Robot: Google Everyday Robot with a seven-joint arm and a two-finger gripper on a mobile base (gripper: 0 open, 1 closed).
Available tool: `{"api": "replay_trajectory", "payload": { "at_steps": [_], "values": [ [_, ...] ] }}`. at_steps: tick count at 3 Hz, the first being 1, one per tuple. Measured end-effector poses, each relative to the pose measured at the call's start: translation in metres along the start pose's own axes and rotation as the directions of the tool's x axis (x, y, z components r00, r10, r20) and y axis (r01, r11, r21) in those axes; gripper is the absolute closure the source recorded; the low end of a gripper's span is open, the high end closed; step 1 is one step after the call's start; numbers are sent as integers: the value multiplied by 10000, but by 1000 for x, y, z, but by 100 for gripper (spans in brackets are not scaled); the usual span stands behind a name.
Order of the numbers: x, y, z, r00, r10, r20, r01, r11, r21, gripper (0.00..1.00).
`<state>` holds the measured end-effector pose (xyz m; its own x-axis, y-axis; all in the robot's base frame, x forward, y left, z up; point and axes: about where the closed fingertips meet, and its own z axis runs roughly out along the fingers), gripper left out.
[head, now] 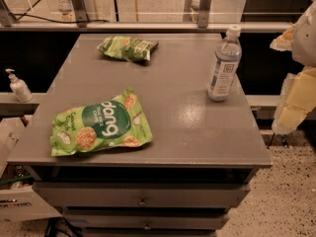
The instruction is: Knock blue plastic bottle over
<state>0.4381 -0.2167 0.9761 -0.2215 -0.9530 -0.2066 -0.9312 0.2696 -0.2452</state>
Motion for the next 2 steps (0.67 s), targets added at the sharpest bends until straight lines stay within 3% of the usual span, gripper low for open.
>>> {"api": "replay_trajectory", "payload": {
  "at_steps": [2],
  "values": [
    [0,1,5,9995,-152,271,155,9998,-87,0]
  ]
}}
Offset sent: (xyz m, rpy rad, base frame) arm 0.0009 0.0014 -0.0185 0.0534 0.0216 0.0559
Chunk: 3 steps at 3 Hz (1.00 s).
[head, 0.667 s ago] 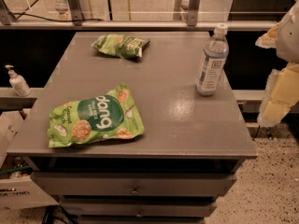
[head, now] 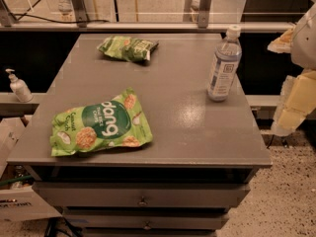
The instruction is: Knock blue plastic bottle over
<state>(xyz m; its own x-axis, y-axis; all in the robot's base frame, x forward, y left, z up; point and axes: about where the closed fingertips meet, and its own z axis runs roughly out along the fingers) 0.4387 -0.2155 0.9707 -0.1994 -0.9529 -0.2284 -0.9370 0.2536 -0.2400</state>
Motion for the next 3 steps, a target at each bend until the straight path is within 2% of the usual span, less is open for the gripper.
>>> {"api": "replay_trajectory", "payload": {
  "at_steps": [1,2,3],
  "values": [
    [8,-14,15,9977,115,672,-115,9999,-8,0],
    [14,-39,37,9828,621,1737,-627,9980,-18,0],
    [12,-63,55,9572,1041,2702,-1145,9931,231,0]
  ]
}}
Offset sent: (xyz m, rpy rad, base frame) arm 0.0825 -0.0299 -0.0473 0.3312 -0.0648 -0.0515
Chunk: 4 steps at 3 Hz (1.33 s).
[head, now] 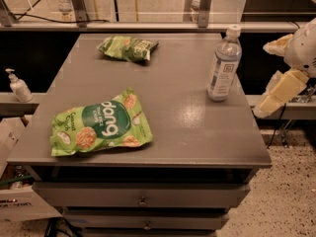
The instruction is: Knock blue plastic bottle over
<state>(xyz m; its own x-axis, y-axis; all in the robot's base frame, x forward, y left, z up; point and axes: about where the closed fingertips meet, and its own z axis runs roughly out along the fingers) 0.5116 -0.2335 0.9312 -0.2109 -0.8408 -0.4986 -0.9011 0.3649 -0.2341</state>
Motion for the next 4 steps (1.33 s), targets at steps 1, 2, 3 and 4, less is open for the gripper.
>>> {"api": "replay_trajectory", "payload": {
  "at_steps": [1,2,3,4],
  "values": [
    [-7,-20,12,9950,386,926,-421,9985,364,0],
    [-16,-32,18,9786,857,1872,-943,9948,378,0],
    [-24,-42,23,9442,1515,2924,-1605,9870,68,0],
    [-38,-42,26,9045,1989,3773,-1971,9794,-439,0]
  ]
}}
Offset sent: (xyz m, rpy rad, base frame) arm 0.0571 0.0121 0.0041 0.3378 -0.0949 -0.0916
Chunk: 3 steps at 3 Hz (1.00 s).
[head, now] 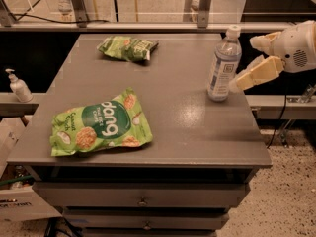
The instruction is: Knock blue plastic bottle over
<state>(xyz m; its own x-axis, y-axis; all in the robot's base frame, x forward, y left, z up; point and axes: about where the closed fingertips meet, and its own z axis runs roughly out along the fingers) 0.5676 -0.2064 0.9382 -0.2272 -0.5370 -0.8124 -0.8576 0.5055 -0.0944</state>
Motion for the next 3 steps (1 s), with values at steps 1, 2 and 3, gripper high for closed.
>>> {"api": "replay_trajectory", "payload": {
  "at_steps": [1,2,3],
  "values": [
    [-13,8,9,9964,425,735,-391,9981,-469,0],
    [-27,24,17,9899,849,1132,-734,9921,-1018,0],
    [-42,45,24,9858,1255,1112,-1121,9865,-1194,0]
  ]
}}
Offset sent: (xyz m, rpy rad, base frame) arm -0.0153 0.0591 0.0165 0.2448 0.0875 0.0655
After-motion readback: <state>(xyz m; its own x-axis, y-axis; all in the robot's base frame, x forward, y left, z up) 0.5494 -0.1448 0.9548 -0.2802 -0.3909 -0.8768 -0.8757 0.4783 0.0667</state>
